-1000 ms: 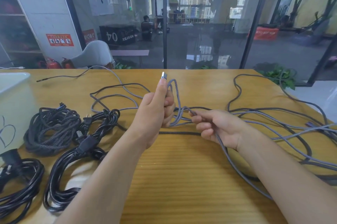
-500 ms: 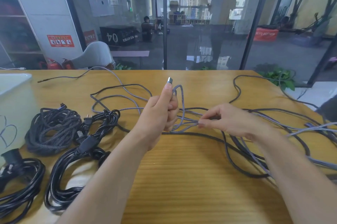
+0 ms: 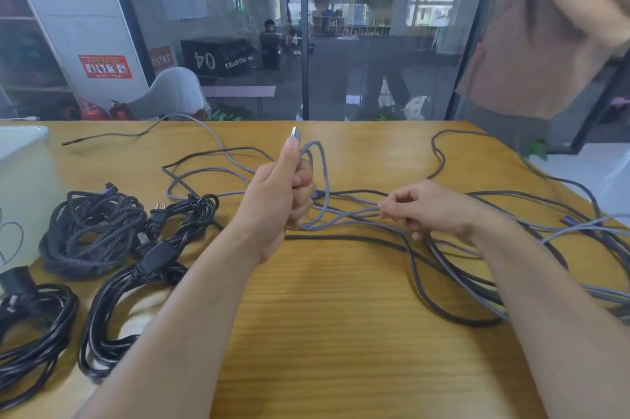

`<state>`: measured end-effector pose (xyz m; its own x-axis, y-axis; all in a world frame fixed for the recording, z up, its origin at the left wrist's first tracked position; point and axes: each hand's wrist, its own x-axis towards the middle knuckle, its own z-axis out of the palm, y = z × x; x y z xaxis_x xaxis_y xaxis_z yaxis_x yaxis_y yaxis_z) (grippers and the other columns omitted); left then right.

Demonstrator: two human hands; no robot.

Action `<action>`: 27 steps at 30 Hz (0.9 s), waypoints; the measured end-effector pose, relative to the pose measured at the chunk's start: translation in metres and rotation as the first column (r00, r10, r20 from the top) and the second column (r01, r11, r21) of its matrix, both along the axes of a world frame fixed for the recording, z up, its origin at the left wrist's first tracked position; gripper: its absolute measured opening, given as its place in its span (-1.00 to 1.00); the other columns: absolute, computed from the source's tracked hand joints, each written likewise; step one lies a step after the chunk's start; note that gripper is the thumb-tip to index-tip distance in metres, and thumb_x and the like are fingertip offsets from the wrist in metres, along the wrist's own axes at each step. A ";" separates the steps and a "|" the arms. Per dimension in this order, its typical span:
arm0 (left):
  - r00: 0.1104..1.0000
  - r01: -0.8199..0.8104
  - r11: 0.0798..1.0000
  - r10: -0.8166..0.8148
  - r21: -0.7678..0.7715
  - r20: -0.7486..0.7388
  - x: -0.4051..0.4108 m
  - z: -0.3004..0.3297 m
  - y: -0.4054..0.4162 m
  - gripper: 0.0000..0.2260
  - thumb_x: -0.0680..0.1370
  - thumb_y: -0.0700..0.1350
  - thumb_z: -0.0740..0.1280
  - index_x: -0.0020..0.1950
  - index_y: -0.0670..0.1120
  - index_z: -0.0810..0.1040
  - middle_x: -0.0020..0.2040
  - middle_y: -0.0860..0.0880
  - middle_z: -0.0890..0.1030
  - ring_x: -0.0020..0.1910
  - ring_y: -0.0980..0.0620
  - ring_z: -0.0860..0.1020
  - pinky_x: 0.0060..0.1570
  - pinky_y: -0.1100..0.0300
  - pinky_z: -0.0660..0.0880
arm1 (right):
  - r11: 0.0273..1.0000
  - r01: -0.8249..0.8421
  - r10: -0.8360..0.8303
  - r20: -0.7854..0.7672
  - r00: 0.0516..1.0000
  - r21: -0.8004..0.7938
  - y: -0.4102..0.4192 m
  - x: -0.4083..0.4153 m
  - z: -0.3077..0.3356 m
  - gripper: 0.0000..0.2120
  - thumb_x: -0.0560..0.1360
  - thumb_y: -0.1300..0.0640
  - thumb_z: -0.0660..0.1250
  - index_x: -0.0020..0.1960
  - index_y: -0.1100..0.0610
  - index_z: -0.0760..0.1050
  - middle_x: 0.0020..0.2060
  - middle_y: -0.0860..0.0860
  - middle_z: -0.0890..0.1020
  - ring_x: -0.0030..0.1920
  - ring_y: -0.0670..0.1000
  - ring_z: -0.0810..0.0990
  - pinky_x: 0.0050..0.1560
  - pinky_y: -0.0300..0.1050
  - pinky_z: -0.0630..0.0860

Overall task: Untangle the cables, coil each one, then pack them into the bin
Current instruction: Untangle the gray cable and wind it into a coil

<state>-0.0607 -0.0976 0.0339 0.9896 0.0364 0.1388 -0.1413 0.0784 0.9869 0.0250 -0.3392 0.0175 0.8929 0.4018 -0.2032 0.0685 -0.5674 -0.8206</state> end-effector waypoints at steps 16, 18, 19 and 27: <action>0.974 0.226 0.943 -0.211 0.244 -0.085 -0.003 -0.009 -0.026 -0.51 0.74 0.22 -0.01 -0.33 0.02 0.17 -0.42 0.02 0.12 -0.42 -0.01 0.06 -0.35 0.09 0.01 | 0.892 0.439 -0.300 0.583 0.755 -0.110 0.025 0.000 -0.014 -0.39 0.43 -0.39 0.45 -0.38 0.09 0.35 -0.49 -0.03 0.38 -0.43 0.02 0.35 -0.41 -0.11 0.27; 0.973 0.229 0.922 -0.213 0.312 -0.082 -0.003 -0.012 -0.029 -0.51 0.74 0.21 -0.02 -0.32 0.01 0.18 -0.41 0.02 0.13 -0.42 -0.01 0.08 -0.36 0.09 0.02 | 0.920 0.371 -0.389 0.364 0.846 0.122 0.025 0.003 -0.014 -0.53 0.54 -0.19 0.46 -0.35 0.08 0.40 -0.49 -0.08 0.35 -0.45 -0.04 0.29 -0.49 -0.20 0.26; 0.973 0.229 0.911 -0.213 0.342 -0.084 -0.003 -0.014 -0.031 -0.51 0.74 0.21 -0.02 -0.32 0.01 0.18 -0.40 0.01 0.14 -0.41 -0.01 0.09 -0.37 0.10 0.04 | 0.904 0.364 -0.411 0.223 0.884 0.223 0.025 0.004 -0.012 -0.62 0.58 -0.08 0.40 -0.32 0.08 0.45 -0.48 -0.09 0.34 -0.46 -0.05 0.25 -0.54 -0.25 0.22; 0.971 0.232 0.899 -0.192 0.371 -0.143 0.001 -0.019 -0.029 -0.50 0.71 0.28 -0.04 -0.30 0.00 0.22 -0.37 0.03 0.17 -0.41 0.04 0.13 -0.43 0.21 0.10 | 0.791 0.192 -0.151 -0.118 0.981 0.581 0.034 -0.013 0.006 -0.69 0.64 0.17 0.16 0.02 0.22 0.67 -0.32 -0.07 0.44 -0.37 -0.10 0.37 -0.29 -0.21 0.56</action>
<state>-0.0598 -0.1262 0.0152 0.9773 -0.2120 -0.0002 -0.0629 -0.2909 0.9547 0.0116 -0.3055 0.0237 0.9521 0.3036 -0.0358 -0.0464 0.0277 -0.9985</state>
